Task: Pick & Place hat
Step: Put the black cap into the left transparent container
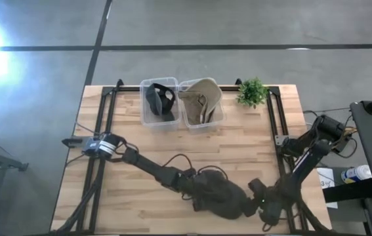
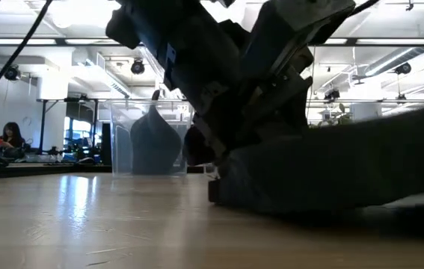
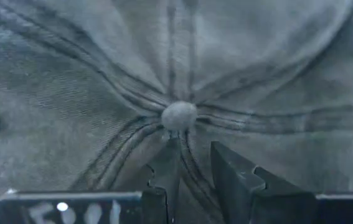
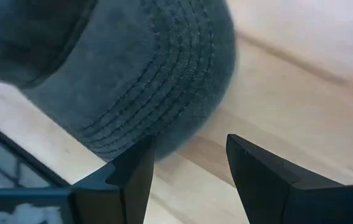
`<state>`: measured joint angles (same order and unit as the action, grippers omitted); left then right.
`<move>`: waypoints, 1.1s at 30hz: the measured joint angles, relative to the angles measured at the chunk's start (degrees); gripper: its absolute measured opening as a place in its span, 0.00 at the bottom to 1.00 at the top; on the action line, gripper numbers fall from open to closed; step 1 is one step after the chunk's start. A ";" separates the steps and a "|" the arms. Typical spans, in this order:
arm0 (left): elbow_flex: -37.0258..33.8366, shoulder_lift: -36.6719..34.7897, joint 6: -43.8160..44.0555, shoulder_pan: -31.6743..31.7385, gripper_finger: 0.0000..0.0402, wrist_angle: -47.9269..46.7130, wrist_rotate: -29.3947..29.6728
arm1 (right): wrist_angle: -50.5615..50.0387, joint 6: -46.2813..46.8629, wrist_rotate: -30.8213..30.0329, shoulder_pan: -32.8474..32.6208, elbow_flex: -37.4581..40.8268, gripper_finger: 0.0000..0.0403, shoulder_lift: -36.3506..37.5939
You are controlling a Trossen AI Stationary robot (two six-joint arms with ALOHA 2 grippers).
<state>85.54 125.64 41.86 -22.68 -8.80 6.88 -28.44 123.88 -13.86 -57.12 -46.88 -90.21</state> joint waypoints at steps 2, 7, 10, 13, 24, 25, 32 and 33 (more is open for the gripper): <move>-0.46 0.01 0.25 -0.70 0.23 1.23 0.94 | 5.80 -0.03 -2.44 0.11 0.79 0.49 -2.41; -0.51 0.11 0.22 -1.48 0.23 2.16 1.56 | 23.48 -1.42 -11.30 1.13 2.42 0.48 -8.13; -0.56 0.11 0.54 -1.44 0.23 2.19 0.85 | 28.98 -3.17 -17.56 1.83 2.46 0.47 -9.51; -0.79 0.11 0.83 -1.49 0.23 2.31 -0.06 | 30.71 -5.00 -22.16 2.30 2.47 0.46 -8.73; -1.38 0.13 1.72 -1.39 0.23 3.85 0.58 | 38.05 -19.36 -24.84 7.81 2.50 0.45 -6.13; -1.36 0.15 1.73 -1.37 0.23 4.08 0.59 | 39.44 -21.44 -25.06 8.42 2.50 0.45 -5.89; -1.42 0.15 1.72 -1.35 0.23 4.18 0.54 | 42.58 -29.48 -21.91 11.36 2.46 0.45 -5.41; -1.42 0.15 1.72 -1.33 0.23 4.18 0.56 | 42.50 -29.84 -20.57 11.80 2.46 0.45 -5.43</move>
<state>84.12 125.80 43.57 -24.01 -4.62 7.44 14.07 94.04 -34.43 -45.33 -44.42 -95.63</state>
